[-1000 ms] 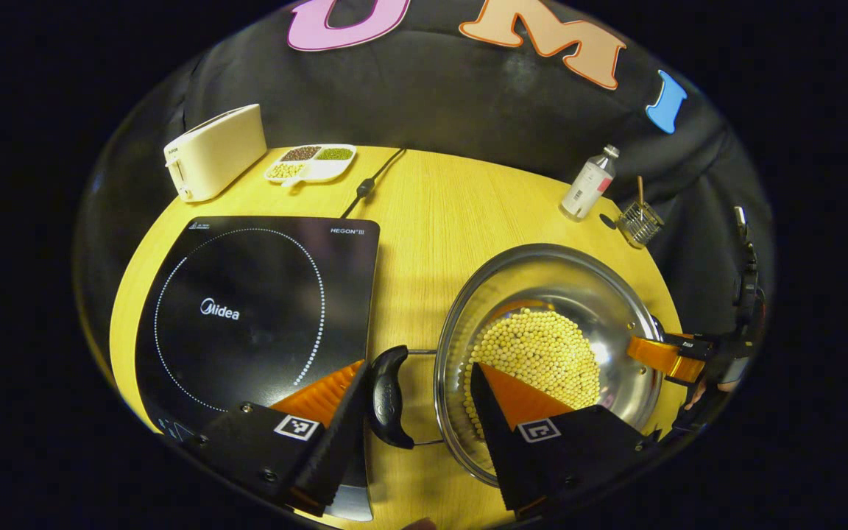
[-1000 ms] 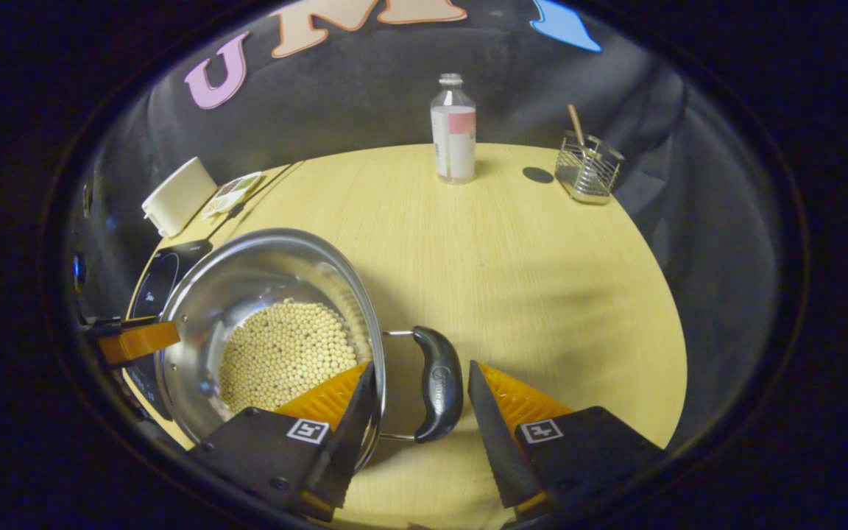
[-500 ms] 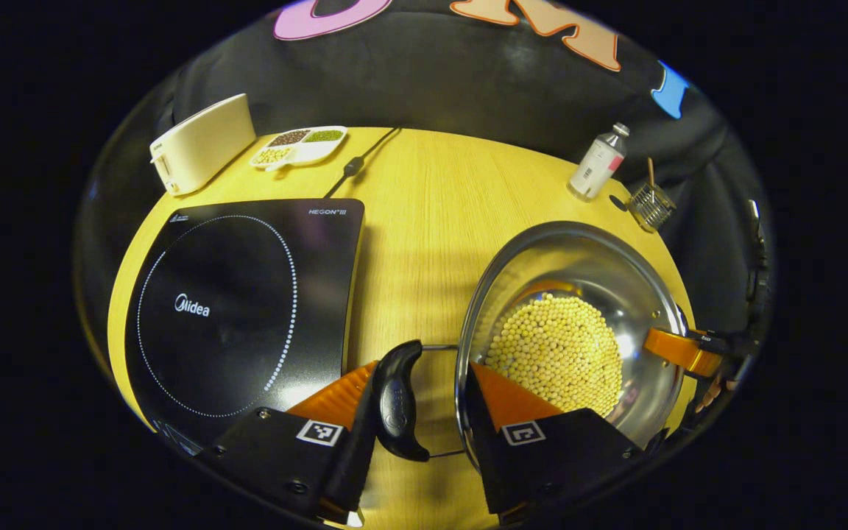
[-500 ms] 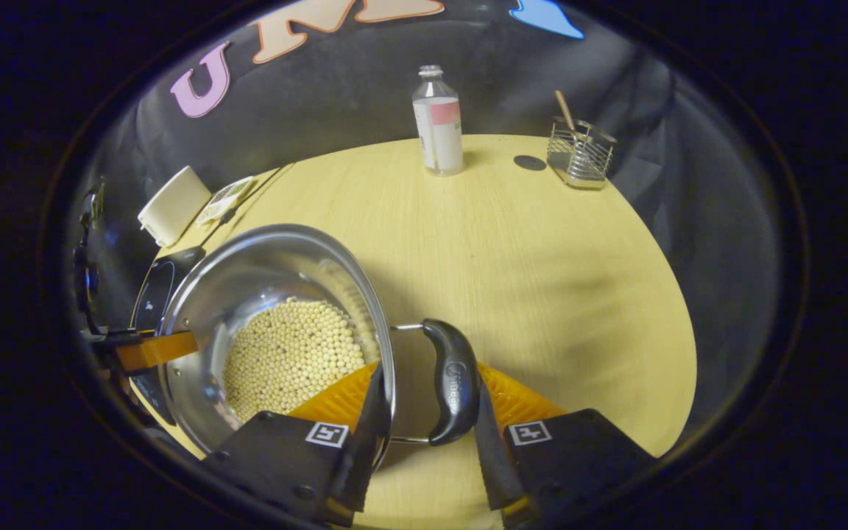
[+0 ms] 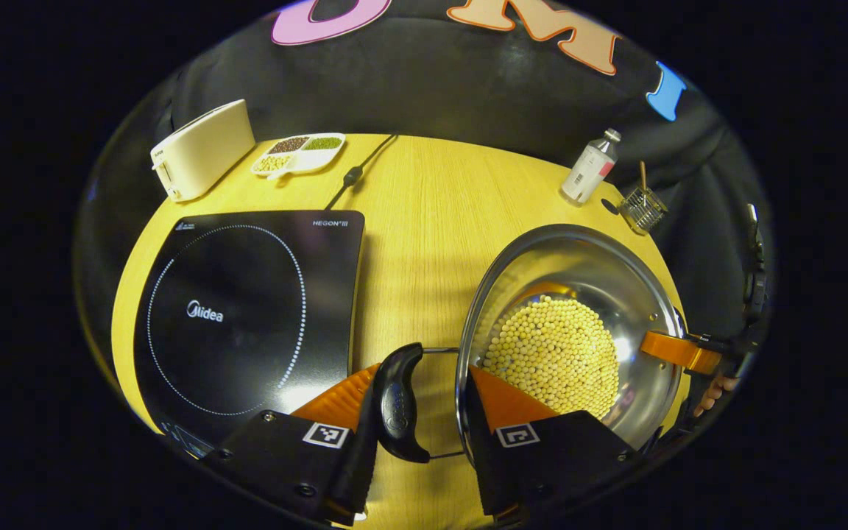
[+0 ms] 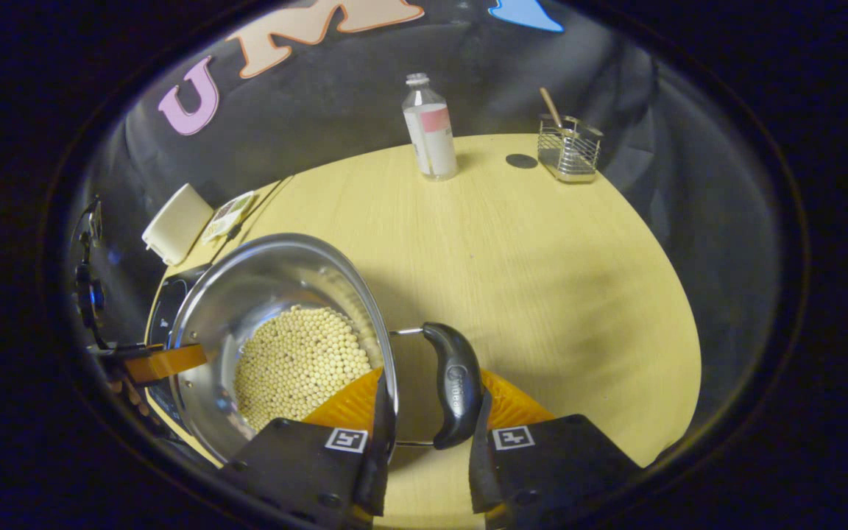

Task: First push the handle of the pot to place it horizontally, then grasp the pot with both hands and set it on the induction cooktop.

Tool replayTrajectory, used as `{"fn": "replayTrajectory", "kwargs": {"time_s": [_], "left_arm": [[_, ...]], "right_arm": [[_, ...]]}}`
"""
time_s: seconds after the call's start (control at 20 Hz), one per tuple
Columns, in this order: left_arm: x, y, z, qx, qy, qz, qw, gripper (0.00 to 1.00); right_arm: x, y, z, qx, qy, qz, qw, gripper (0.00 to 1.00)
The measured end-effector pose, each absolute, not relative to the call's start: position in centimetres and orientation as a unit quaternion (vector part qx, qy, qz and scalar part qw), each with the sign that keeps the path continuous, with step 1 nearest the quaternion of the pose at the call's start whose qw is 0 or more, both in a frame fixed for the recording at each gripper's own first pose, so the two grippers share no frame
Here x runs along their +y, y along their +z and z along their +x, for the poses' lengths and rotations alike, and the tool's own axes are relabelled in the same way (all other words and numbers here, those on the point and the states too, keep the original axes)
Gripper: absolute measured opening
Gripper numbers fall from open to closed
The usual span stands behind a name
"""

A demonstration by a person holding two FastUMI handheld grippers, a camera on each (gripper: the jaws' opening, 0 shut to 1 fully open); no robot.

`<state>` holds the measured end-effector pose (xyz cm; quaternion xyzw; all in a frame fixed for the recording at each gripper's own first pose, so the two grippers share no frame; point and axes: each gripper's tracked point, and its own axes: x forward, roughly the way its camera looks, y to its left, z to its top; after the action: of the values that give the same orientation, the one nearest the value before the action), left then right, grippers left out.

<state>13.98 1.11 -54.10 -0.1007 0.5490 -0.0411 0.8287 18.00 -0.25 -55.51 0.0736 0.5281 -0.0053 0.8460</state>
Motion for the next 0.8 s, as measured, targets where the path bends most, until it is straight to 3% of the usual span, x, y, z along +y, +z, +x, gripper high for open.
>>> {"fn": "replayTrajectory", "kwargs": {"time_s": [0.4, 0.8], "left_arm": [[6.7, -50.2, 13.7, 0.529, -0.023, -0.088, 0.844, 0.58], [15.0, -50.3, 13.2, 0.522, -0.027, -0.106, 0.846, 0.58]], "right_arm": [[5.4, -52.7, 17.9, 0.509, 0.016, 0.096, 0.855, 0.46], [13.9, -52.1, 17.7, 0.504, 0.018, 0.090, 0.859, 0.46]]}}
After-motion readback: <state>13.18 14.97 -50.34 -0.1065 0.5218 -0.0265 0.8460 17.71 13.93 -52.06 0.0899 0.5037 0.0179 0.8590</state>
